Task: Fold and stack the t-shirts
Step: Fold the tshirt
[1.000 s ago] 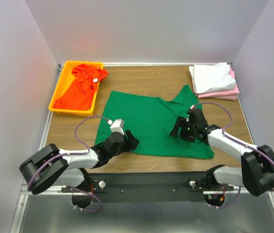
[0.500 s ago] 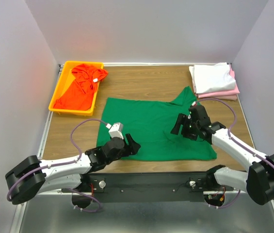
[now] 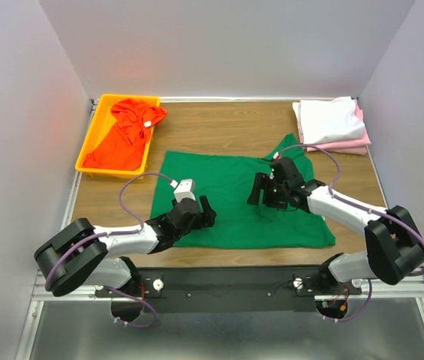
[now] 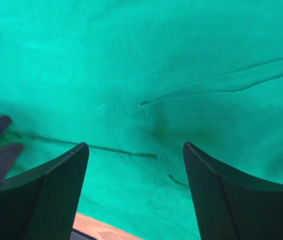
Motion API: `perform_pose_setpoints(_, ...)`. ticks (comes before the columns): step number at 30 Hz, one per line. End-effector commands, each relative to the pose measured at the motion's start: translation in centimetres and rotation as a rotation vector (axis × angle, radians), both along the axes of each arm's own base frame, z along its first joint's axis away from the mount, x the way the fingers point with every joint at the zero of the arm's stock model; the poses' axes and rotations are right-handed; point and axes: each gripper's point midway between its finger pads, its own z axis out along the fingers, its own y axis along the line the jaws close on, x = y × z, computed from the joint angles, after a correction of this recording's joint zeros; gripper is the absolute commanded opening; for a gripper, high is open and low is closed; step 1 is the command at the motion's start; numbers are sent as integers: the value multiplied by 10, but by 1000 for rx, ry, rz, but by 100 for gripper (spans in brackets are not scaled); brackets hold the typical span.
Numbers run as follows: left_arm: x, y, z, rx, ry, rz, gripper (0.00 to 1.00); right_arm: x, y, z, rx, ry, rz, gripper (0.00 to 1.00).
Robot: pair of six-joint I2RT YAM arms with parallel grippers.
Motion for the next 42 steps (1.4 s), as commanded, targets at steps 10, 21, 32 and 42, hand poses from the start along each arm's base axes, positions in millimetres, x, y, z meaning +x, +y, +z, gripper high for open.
perform_pose_setpoints(10, -45, 19, -49, -10, 119, -13, 77, -36, -11, -55, -51, 79, -5, 83)
perform_pose_setpoints(21, -80, 17, -62, -35, 233, 0, 75, -63, -15, -60, -23, 118, -33, 83)
perform_pose_setpoints(32, -97, 16, -57, -40, 283, 26, 75, -83, -28, -55, -27, 131, -80, 83)
perform_pose_setpoints(42, -105, 21, -61, -10, 316, 52, 75, -82, -35, -48, -39, 101, -110, 83)
